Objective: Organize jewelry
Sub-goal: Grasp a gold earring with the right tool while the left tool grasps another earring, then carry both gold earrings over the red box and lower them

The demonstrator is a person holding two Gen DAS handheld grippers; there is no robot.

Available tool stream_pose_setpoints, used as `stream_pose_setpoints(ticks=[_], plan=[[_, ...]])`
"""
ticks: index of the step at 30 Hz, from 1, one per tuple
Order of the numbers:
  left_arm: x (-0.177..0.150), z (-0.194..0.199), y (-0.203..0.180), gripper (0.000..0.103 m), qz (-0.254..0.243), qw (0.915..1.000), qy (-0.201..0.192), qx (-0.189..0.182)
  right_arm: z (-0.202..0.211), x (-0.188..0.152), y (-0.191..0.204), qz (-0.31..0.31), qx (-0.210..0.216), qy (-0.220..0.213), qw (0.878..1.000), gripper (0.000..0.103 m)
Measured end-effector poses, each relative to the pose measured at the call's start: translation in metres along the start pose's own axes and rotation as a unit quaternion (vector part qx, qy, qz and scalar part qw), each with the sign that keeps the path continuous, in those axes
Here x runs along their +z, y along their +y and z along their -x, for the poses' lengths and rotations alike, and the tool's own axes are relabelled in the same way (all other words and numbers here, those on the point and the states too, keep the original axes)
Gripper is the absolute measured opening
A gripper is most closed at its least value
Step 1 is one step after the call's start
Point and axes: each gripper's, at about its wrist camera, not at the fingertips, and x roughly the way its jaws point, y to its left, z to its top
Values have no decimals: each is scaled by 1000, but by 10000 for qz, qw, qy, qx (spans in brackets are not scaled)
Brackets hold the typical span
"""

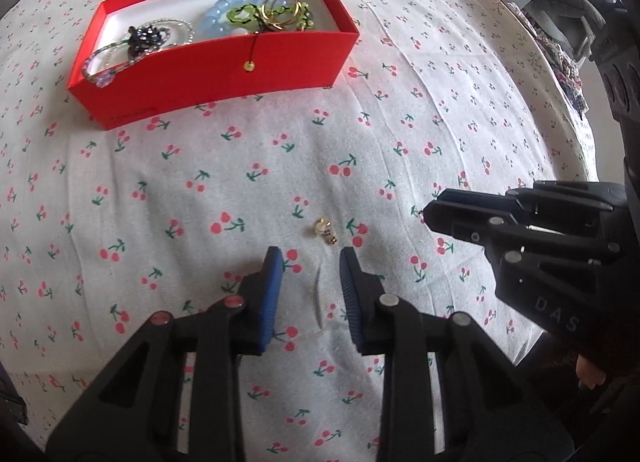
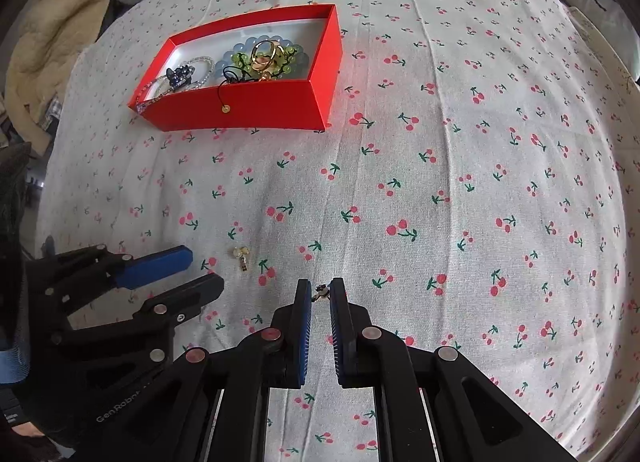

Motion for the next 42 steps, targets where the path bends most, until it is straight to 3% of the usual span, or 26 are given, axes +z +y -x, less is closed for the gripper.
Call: stream_pose_setpoints(ticks=[9,16,28,42], plan=[[8,-15,-8,26,220,9997,-19,137,6,-4,-17,-74,27,-23,10000,9],[10,-20,-12,10,185,9988,-81,448,5,-3,-23,-121,22,-3,9999,9],[8,-6,0,8,283,9987,-172,378,2,-1,-17,-99,44,-1,9999,9],[22,47,44,8,793,9942,-696,195,14,19,0,-120,259,-284,9992,9]])
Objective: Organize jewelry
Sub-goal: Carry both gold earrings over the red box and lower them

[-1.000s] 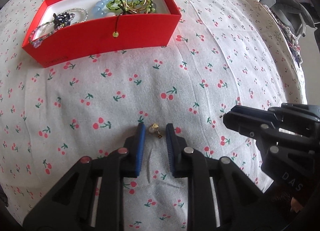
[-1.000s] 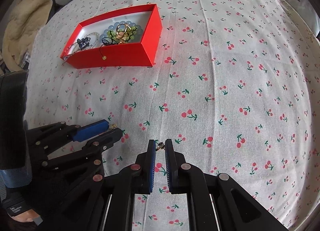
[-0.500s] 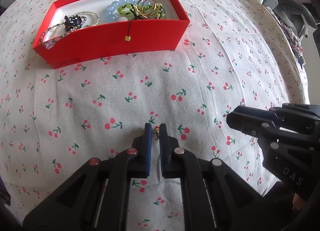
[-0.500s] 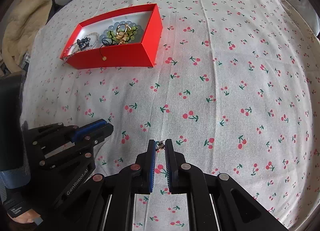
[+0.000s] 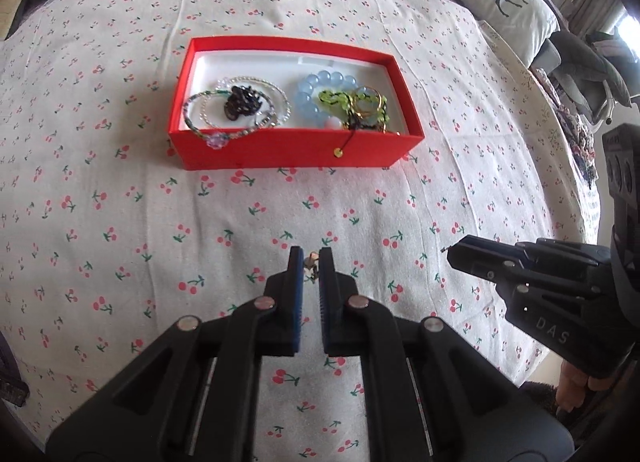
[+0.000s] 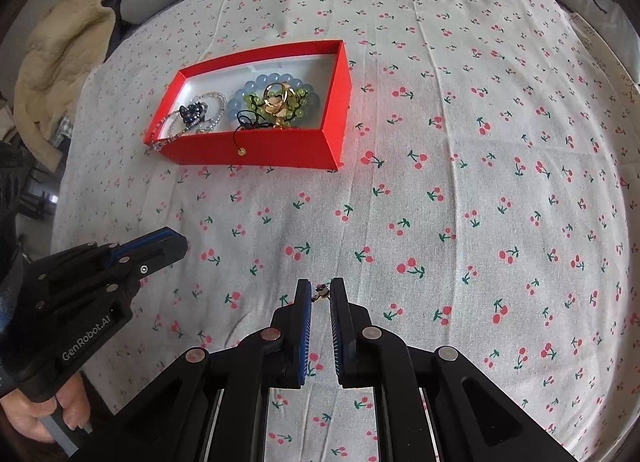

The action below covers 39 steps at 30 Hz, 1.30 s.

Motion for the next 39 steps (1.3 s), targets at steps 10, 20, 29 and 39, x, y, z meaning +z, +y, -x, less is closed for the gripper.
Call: stream_pose_setpoints(ticks=[10,20,29,39], plan=[[29,22,29,8,447,9979,-436,-140,8,29,14,-152,257,-397,9988,10],[62,10,23,8,355,9950,-833,-427,10,60,14,-374,411,-947,9940,10],[83,-21,13,8,271,9927,-1042,-551,-3,85,-1,-709,551,-1227,9884,10],[90,-34,20,14,474,9929,-1028,-374,-19,97,-12,-827,600,-1209,9874,10]])
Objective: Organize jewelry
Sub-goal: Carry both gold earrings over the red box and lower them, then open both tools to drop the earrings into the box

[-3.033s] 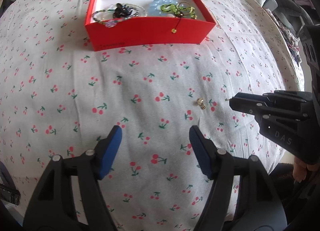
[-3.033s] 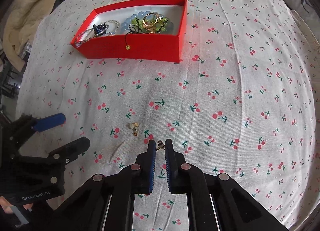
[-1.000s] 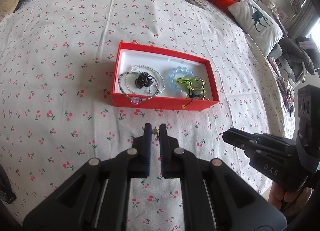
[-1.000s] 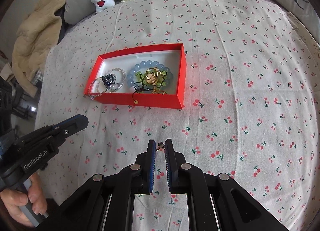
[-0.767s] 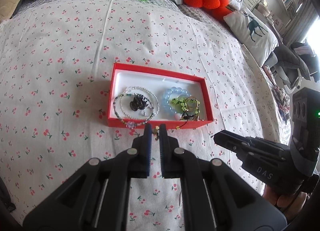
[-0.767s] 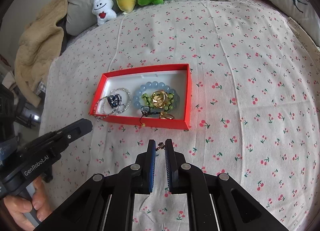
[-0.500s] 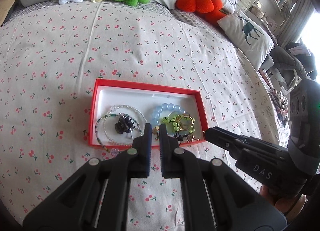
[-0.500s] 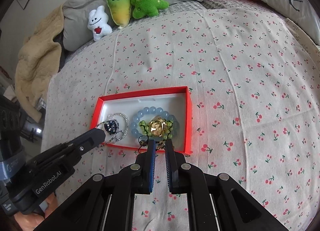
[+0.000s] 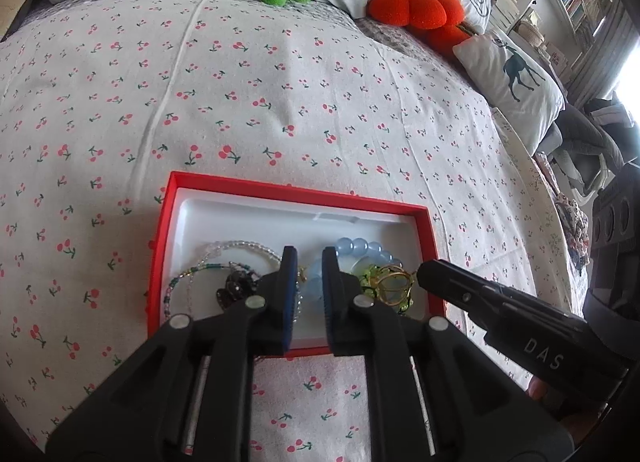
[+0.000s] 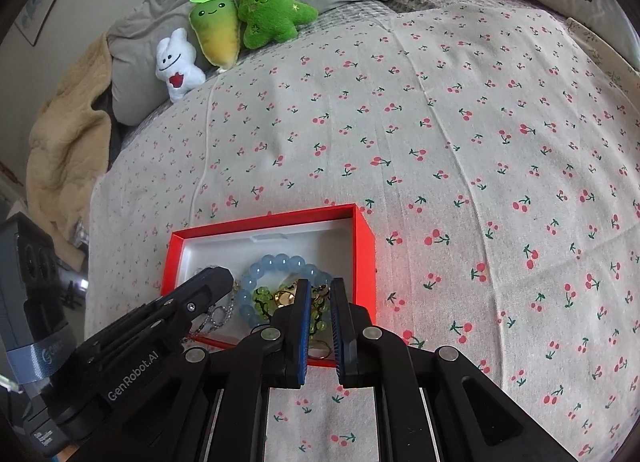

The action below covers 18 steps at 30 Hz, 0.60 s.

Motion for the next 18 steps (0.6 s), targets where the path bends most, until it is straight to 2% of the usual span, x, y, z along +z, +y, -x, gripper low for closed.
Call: stream_pose_setpoints(ticks=[3,7,12,14,16,18], plan=[[0,7,0,17,-37,10000,-18,44,0,1,2,48,-8,-24,10000,10],[-2,19,2,30,-97,9996,-117,220,-1,5,5,159,-83,-80,9998,10],[-3,33,5,32,-305,9984,-196,433,-7,6,10,313,-145,-56,9994,10],[-4,36,7,39,-314,9982,-199,479,-6,7,12,388,-138,-87,9991,13],[-5,40,9,51,-272,9980,-162,541,-2,7,15,472,-61,-111,9988,14],[-8,45,9,56,-265,9977,-121,612,2,7,18,564,-80,-111,9983,14]])
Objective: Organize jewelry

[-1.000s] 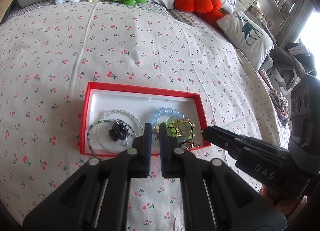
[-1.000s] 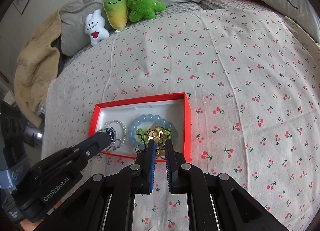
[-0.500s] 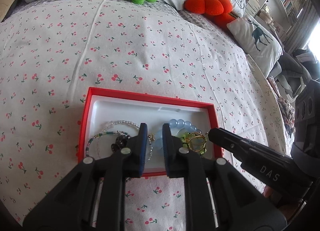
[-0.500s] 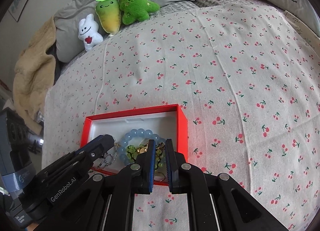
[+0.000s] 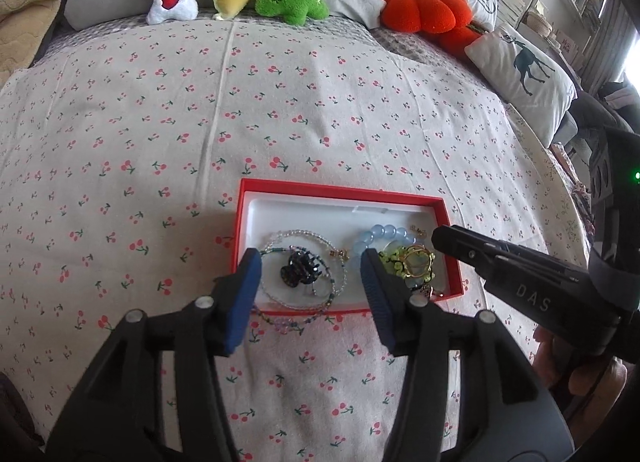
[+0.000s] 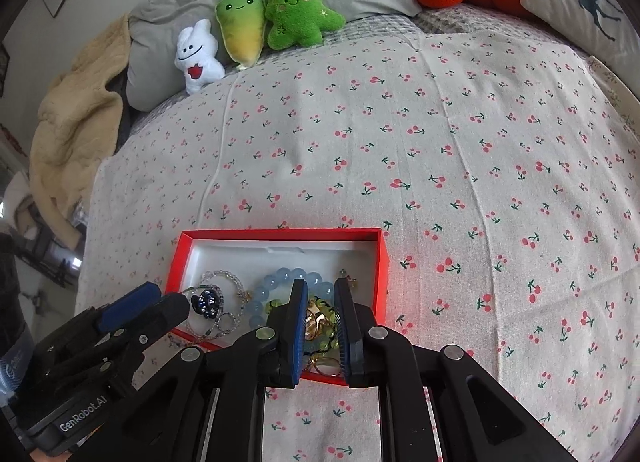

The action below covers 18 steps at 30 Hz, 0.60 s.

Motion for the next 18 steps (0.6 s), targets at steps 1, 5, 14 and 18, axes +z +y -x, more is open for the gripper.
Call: stream_pose_setpoints(ticks=[1,5,14,18], plan=[[-2,2,0,59,-20,10000,22,43,3,-1,1,40,-27,-7,10000,14],[-13,13,0,68,-65,9997,111,214,18,-8,1,107,-109,-26,9999,15],[-46,28,5,82,-93,9980,351,524,50,-38,2,403,-310,120,9986,19],[-63,38,5,89,-163,9969,420,643,59,-57,4,501,-319,273,9979,27]])
